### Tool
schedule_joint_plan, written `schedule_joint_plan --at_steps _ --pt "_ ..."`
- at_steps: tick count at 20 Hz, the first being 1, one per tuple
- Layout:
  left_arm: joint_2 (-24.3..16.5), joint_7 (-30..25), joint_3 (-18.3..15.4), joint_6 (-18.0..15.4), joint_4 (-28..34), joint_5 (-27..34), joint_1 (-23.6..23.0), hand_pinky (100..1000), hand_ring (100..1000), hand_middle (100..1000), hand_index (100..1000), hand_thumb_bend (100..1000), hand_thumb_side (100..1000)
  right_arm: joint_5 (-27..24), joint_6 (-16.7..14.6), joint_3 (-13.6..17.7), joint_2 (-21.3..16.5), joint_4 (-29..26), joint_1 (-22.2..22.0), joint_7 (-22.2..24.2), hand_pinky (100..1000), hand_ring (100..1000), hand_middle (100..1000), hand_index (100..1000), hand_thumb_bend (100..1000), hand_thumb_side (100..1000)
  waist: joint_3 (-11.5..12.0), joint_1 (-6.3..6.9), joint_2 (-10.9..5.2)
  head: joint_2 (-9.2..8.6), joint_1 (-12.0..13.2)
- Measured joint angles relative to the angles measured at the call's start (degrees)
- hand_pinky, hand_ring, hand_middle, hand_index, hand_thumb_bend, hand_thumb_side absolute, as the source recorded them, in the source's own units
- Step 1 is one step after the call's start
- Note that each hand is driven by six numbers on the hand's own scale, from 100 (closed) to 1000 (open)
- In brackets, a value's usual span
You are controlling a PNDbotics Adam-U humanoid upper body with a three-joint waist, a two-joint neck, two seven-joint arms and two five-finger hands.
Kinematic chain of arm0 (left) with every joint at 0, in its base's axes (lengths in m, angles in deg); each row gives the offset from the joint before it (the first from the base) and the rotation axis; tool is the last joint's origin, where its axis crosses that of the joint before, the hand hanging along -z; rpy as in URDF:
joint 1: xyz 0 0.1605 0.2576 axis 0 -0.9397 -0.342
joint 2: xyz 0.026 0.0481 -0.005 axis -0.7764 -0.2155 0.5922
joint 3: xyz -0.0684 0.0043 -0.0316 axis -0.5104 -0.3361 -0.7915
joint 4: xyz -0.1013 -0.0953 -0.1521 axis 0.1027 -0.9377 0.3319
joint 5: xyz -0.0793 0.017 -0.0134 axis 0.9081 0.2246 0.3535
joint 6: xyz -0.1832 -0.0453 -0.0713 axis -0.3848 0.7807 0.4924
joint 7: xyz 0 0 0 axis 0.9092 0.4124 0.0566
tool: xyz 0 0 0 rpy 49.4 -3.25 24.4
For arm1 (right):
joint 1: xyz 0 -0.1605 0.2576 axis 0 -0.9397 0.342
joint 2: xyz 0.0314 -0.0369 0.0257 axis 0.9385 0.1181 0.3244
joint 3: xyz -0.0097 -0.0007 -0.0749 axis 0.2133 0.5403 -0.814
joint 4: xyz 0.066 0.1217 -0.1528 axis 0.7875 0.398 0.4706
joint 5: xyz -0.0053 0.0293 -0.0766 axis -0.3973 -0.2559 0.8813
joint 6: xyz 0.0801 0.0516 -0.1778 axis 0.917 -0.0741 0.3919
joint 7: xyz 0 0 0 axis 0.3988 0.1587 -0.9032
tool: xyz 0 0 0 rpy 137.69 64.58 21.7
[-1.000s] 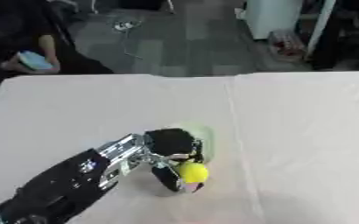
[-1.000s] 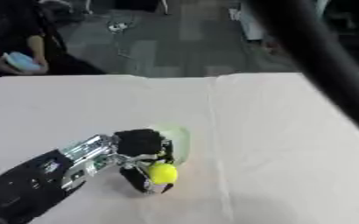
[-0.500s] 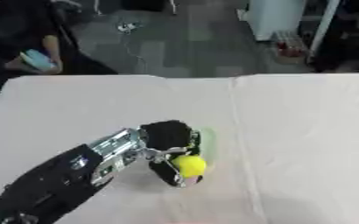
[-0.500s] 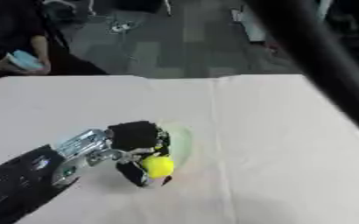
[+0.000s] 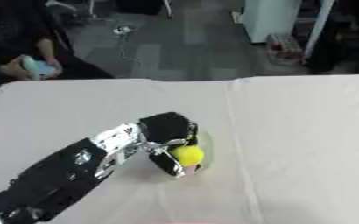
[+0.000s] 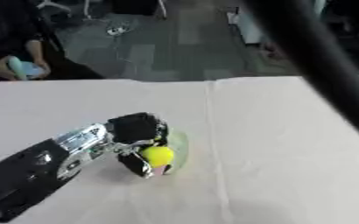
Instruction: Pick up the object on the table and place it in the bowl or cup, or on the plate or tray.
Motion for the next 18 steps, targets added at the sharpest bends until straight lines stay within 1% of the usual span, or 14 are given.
schedule_joint_plan --at_steps 1,2,3,4,5,6,7,8,9,10,11,16,17,18 --pt "0.4 0.7 -0.4 -0.2 -1.6 -1.1 0.3 100 100 173 313 100 599 -0.5 0.1 0.0 0.0 0.0 0.4 0.3 181 467 562 396 139 902 -0.3 0.0 0.22 -0.07 0.2" --pt "0.8 1.5 -1.0 -0.3 -3.2 -2.0 0.5 100 100 230 363 100 628 -1.0 0.2 0.0 -0.1 0.0 0.7 0.7 181 467 562 398 140 901 -0.6 0.03 0.38 -0.09 0.5" --pt "1.3 2.2 -1.5 -0.4 -4.8 -2.9 0.6 100 220 471 537 100 827 -1.5 0.2 0.0 -0.3 0.0 1.1 1.1 181 467 563 400 140 901 -0.7 0.05 0.52 -0.09 0.6" --pt "1.5 2.6 -2.1 -0.1 -6.5 -3.9 0.7 100 100 295 408 100 671 -2.0 0.3 0.0 -0.4 0.0 1.3 1.5 181 467 562 399 141 901 -0.9 0.15 0.62 -0.09 0.8" --pt "1.8 2.6 -2.5 0.5 -8.1 -4.9 0.7 731 753 824 759 364 1000 -2.4 0.4 0.0 -0.4 0.0 1.4 1.8 181 467 563 398 140 901 -0.9 0.24 0.65 -0.08 1.0" --pt "1.9 1.9 -2.7 1.5 -9.3 -5.8 0.7 788 788 848 772 408 1000 -2.9 0.5 0.1 -0.4 0.0 1.5 2.1 181 467 563 399 140 901 -0.9 0.31 0.65 -0.07 1.0" --pt "1.9 0.7 -2.8 2.6 -10.3 -6.8 0.7 936 881 900 809 517 1000 -3.2 0.5 0.1 -0.4 0.0 1.5 2.4 181 467 562 396 140 900 -0.9 0.35 0.65 -0.02 1.0" --pt "1.9 -0.8 -2.8 3.8 -10.6 -7.6 0.7 904 860 888 799 492 1000 -3.5 0.5 0.1 -0.5 0.0 1.5 2.6 181 467 562 398 140 900 -0.8 0.35 0.64 0.05 1.0" --pt "1.9 -2.3 -2.8 4.8 -10.3 -8.0 0.7 1000 949 945 840 579 1000 -3.7 0.5 0.2 -0.5 0.0 1.5 2.9 180 467 561 385 136 902 -0.6 0.36 0.58 0.13 1.0" --pt "1.8 -3.7 -2.8 5.6 -9.4 -8.0 0.7 1000 949 949 840 578 1000 -3.9 0.5 0.4 -0.5 0.0 1.5 3.1 180 467 561 385 176 890 -0.4 0.36 0.49 0.24 1.0" --pt "1.7 -4.9 -2.7 6.3 -8.2 -7.9 0.6 1000 968 963 853 606 1000 -3.9 0.4 0.4 -0.5 0.0 1.3 3.3 178 467 561 375 131 905 -0.1 0.36 0.42 0.26 1.0" --pt "-0.5 -8.8 -2.6 9.8 3.3 -4.0 0.0 1000 965 965 861 623 1000 -3.1 0.3 0.4 -0.5 0.0 -0.4 3.8 175 467 560 359 120 911 1.4 0.26 -0.24 0.27 0.9" --pt "-1.2 -9.6 -2.8 10.7 6.1 -3.0 0.1 1000 962 967 866 602 1000 -2.6 0.3 0.4 -0.5 0.0 -0.8 3.8 176 468 560 361 122 911 1.7 0.2 -0.37 0.26 0.7" --pt "-2.0 -10.4 -3.0 11.6 8.8 -2.0 0.1 1000 964 972 873 602 1000 -2.1 0.4 0.4 -0.4 0.0 -1.0 3.6 177 467 561 369 125 909 2.1 0.17 -0.47 0.26 0.6"
